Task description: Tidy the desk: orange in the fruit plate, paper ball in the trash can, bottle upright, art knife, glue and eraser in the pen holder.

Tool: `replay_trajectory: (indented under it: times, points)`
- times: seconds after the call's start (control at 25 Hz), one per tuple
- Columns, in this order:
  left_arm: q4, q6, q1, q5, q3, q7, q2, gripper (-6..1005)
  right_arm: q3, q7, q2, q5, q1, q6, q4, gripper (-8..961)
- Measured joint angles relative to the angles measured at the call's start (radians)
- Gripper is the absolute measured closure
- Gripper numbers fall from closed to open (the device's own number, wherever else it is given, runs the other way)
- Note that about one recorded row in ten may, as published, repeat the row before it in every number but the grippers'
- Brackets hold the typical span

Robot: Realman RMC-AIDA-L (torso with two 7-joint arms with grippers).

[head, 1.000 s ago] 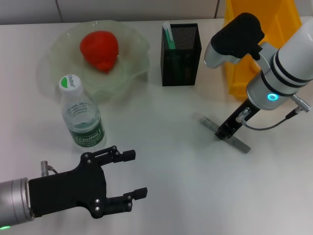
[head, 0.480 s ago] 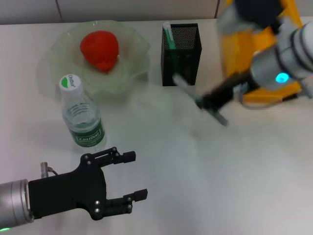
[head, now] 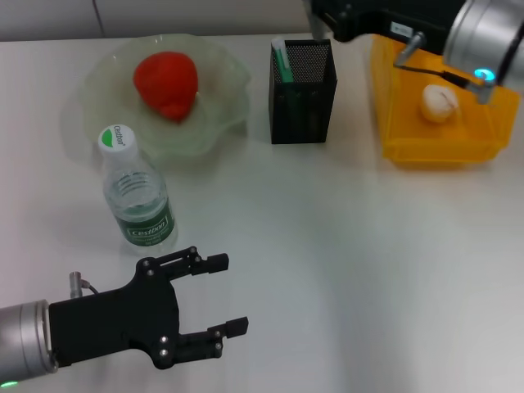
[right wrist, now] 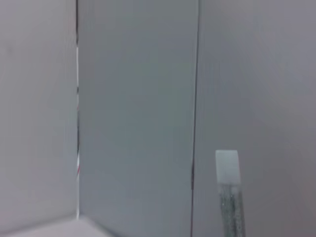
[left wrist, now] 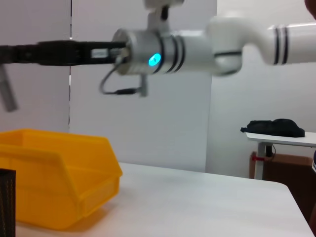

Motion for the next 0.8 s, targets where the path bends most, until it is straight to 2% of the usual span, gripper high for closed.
replay_trajectory:
  times: [0.12, 0.24, 0.32, 0.6, 0.8]
  points:
    - [-0.001, 0.000, 0.000, 0.000, 0.000, 0.000, 0.000, 229, 0.019, -0.218, -0.003, 0.223, 0.114, -0.004, 0.256, 816]
    - [-0.001, 0.000, 0.000, 0.000, 0.000, 0.000, 0.000, 229, 0.065, -0.314, -0.003, 0.293, 0.208, -0.003, 0.442, 816]
    - [-0.001, 0.000, 0.000, 0.000, 0.000, 0.000, 0.000, 229, 0.078, -0.325, -0.001, 0.293, 0.235, -0.003, 0.505, 817]
    - [0.004, 0.000, -0.001, -0.006, 0.000, 0.000, 0.000, 229, 0.081, -0.345, 0.003, 0.310, 0.226, -0.004, 0.554, 818]
    - [0.003, 0.000, -0.001, -0.007, -0.002, 0.016, 0.000, 229, 0.079, -0.338, 0.004, 0.314, 0.162, -0.042, 0.530, 765]
